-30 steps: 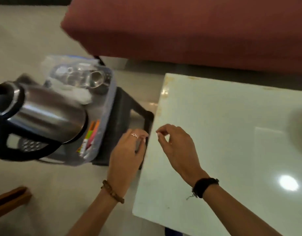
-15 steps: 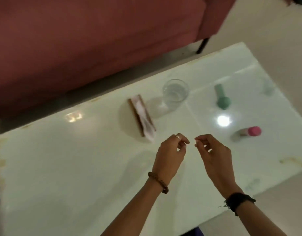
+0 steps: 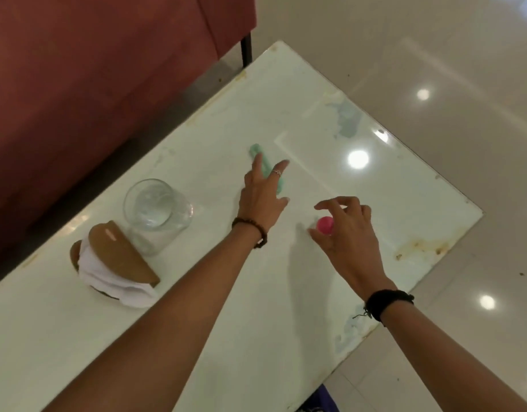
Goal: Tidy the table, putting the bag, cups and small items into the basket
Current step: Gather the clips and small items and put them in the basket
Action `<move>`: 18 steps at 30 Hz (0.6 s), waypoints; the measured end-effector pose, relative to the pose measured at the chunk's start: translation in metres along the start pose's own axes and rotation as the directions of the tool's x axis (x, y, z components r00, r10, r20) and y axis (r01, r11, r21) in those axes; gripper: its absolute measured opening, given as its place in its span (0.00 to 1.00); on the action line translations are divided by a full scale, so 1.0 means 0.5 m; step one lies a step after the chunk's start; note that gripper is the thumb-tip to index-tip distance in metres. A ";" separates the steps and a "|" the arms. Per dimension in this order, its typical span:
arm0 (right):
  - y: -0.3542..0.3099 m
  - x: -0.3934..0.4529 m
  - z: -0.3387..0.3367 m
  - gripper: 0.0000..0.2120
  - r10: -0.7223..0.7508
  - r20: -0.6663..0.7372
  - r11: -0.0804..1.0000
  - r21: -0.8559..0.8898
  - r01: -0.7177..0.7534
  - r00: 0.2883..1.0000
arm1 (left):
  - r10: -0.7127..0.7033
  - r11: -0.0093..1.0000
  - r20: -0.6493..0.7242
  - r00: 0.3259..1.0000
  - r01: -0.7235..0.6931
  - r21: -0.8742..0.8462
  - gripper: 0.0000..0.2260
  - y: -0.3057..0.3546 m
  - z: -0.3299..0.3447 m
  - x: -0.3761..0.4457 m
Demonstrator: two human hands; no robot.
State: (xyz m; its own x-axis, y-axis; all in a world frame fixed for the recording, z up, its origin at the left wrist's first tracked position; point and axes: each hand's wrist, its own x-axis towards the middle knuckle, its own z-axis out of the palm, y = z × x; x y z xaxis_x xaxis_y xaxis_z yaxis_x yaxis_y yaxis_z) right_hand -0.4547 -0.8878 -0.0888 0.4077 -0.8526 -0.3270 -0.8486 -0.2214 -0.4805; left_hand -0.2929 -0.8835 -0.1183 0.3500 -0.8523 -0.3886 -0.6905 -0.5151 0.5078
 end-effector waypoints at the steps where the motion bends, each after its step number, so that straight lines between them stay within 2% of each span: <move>1: 0.005 0.002 0.002 0.20 0.006 0.029 1.000 0.000 -0.006 1.000 | -0.011 0.997 0.032 0.999 0.009 0.072 0.28 0.005 0.005 0.016; 3: 0.012 0.003 0.008 0.19 -0.012 0.052 1.000 -0.019 0.013 0.999 | -0.036 0.986 0.039 0.999 0.029 0.165 0.25 0.010 0.013 0.035; 6: 0.015 0.000 0.013 0.16 -0.034 0.039 0.999 -0.019 0.034 0.999 | -0.009 0.993 -0.056 0.998 0.016 0.116 0.16 0.008 0.017 0.033; 9: 0.013 -0.004 0.015 0.14 -0.038 0.017 0.999 -0.003 0.038 0.999 | 0.051 0.996 -0.059 0.997 -0.047 0.074 0.13 -0.007 0.018 0.012; 11: 0.005 -0.011 0.016 0.12 -0.063 -0.008 0.998 0.017 0.063 0.998 | 0.051 0.998 -0.076 0.996 -0.053 -0.018 0.14 -0.015 0.017 -0.011; 15: -0.026 -0.036 0.018 0.12 -0.110 -0.099 0.981 0.152 0.125 0.989 | 0.012 0.968 -0.218 0.976 -0.066 -0.241 0.14 -0.024 -0.005 -0.089; 18: -0.072 -0.073 0.025 0.15 -0.164 -0.150 0.962 0.195 0.192 0.975 | 0.021 0.942 -0.324 0.946 -0.128 -0.310 0.13 -0.045 -0.043 -0.175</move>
State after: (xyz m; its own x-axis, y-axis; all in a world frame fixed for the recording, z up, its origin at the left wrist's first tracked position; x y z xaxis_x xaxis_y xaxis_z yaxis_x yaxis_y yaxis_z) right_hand -0.4350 -0.8427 -0.0700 0.4860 -0.8660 -0.1178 -0.6725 -0.2844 -0.6833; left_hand -0.2945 -0.7993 -0.0791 0.5214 -0.8465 -0.1075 -0.4992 -0.4047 0.7662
